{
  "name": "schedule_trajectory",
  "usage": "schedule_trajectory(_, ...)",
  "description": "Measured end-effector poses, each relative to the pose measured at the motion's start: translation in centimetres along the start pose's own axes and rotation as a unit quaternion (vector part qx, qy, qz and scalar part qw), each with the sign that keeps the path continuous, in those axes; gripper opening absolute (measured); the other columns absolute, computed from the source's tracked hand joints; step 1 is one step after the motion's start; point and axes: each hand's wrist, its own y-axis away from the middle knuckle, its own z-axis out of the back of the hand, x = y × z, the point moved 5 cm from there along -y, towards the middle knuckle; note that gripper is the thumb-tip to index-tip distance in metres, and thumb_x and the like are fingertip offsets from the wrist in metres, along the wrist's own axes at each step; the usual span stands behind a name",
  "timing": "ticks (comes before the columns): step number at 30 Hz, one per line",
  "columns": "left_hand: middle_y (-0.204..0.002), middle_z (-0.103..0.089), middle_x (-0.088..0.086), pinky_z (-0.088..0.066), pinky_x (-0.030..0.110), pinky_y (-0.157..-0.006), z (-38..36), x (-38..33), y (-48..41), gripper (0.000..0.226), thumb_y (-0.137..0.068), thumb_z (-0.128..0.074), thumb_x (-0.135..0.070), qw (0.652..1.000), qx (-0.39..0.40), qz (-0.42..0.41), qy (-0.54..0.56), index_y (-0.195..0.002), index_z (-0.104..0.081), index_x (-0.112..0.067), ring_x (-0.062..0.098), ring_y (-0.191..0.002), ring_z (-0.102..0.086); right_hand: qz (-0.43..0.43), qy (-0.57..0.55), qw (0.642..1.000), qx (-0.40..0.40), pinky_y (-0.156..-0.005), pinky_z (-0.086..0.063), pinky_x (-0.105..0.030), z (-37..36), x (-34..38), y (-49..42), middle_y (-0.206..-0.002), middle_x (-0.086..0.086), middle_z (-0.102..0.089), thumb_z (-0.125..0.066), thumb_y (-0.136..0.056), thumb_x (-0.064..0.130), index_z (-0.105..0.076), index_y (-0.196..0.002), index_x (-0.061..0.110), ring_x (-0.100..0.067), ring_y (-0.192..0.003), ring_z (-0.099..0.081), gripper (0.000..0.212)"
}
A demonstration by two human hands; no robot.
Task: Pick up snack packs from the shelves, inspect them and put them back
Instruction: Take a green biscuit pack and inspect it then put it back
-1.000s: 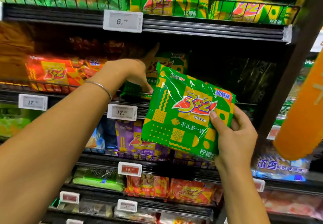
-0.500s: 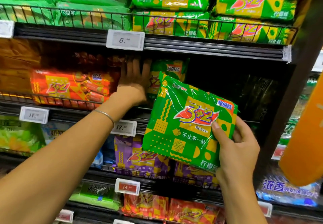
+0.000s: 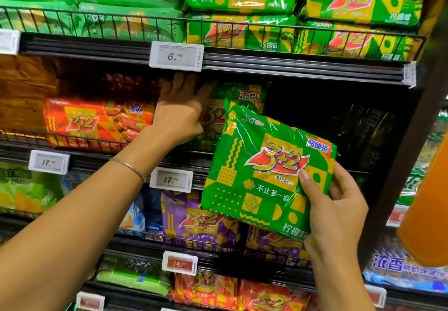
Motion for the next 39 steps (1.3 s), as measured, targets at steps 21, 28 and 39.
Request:
schedule_trajectory(21,-0.134,-0.059,0.013,-0.057,0.056,-0.078,2.5,1.6,1.1,0.059,-0.089,-0.08,-0.031,0.988,-0.04,-0.011,0.149,-0.143,-0.057,-0.026,0.044,-0.114,-0.06,-0.002,-0.006,1.0,-0.012,-0.075,-0.066,-0.037,-0.2,-0.4,0.2,-0.113,-0.003,-0.079,-0.081,-0.088,0.01,-0.068,-0.129,0.023,-0.022,-0.1,-0.078,0.045)
schedule_trajectory(28,-0.1,-0.062,0.023,-0.054,0.052,-0.072,2.5,2.5,2.4,0.036,-0.09,-0.078,-0.018,0.97,-0.093,0.0,0.225,-0.124,-0.07,-0.007,0.046,-0.094,-0.058,0.004,0.004,1.0,-0.01,-0.074,-0.065,-0.034,-0.6,-0.3,0.5,-0.112,-0.003,-0.079,-0.081,-0.088,0.01,-0.069,-0.127,0.023,-0.02,-0.1,-0.078,0.043)
schedule_trajectory(39,-0.107,-0.072,0.014,-0.04,0.026,-0.087,3.8,3.3,3.2,0.027,-0.091,-0.076,-0.014,0.925,-0.21,0.01,0.316,-0.117,-0.078,-0.008,0.039,-0.107,-0.061,0.003,0.002,1.0,-0.017,-0.077,-0.066,-0.037,-1.4,-0.1,1.0,-0.109,-0.002,-0.08,-0.08,-0.088,0.005,-0.069,-0.127,0.019,-0.02,-0.099,-0.078,0.043)
